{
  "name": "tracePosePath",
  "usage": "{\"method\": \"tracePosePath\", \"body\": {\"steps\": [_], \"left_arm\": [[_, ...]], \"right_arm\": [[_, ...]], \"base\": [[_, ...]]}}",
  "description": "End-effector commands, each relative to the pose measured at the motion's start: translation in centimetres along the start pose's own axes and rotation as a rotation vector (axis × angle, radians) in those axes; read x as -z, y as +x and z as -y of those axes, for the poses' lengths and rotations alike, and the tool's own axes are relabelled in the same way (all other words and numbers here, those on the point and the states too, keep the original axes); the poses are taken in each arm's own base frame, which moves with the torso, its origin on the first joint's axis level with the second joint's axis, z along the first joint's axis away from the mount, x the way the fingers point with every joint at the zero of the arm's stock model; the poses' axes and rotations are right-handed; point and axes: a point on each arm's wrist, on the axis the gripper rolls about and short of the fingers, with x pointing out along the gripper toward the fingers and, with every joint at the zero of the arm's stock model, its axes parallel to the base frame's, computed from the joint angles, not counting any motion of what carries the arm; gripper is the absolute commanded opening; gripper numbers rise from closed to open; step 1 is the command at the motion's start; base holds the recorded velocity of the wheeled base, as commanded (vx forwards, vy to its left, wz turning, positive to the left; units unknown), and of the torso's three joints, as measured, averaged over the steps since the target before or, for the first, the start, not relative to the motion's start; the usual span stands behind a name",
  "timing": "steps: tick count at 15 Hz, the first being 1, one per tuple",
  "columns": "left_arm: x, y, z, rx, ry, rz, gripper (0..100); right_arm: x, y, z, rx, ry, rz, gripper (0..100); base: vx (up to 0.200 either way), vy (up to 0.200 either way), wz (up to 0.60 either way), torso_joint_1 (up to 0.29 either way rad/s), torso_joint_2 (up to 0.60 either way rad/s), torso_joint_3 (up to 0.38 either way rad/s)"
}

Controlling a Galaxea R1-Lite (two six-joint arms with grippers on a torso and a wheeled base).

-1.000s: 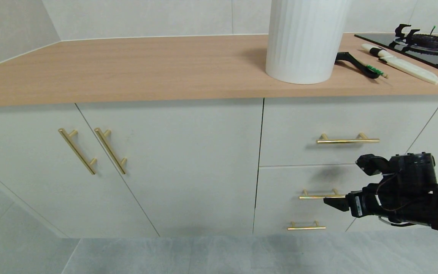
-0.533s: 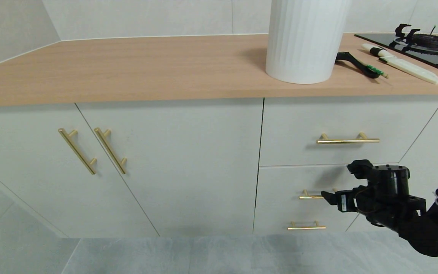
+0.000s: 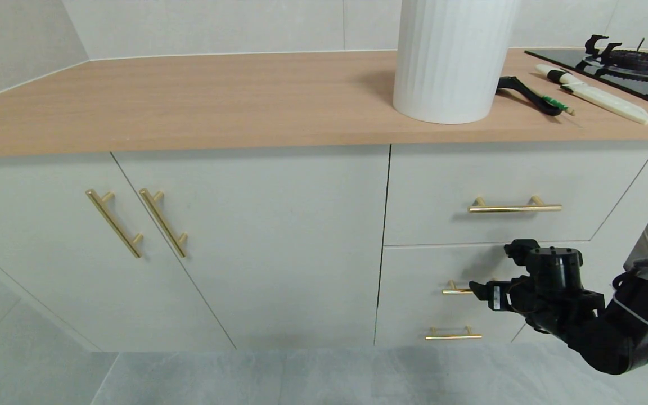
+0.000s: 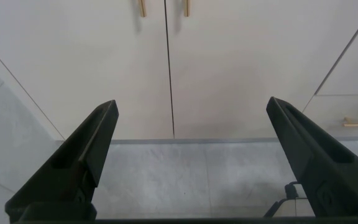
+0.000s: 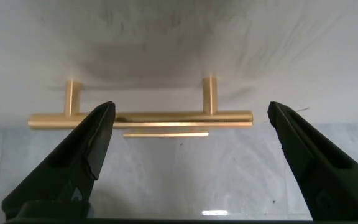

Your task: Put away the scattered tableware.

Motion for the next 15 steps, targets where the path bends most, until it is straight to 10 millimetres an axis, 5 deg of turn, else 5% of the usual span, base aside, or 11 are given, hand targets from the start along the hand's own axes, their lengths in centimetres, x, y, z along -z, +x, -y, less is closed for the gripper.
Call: {"method": "tracePosePath", "body": {"steps": [1, 15], "left_arm": [[0.0, 0.0, 0.0, -0.001, 0.0, 0.0, 100], [0.0, 0.0, 0.0, -0.001, 0.0, 0.0, 100]], "right_arm": [[0.1, 0.3, -0.1, 0.001, 0.003, 0.014, 100], [1.7, 0.9, 0.1, 0.05, -0.03, -0.015, 100]], "base": [[0.0, 0.0, 0.0, 0.0, 0.0, 0.0], [0.0, 0.0, 0.0, 0.0, 0.0, 0.0]]}}
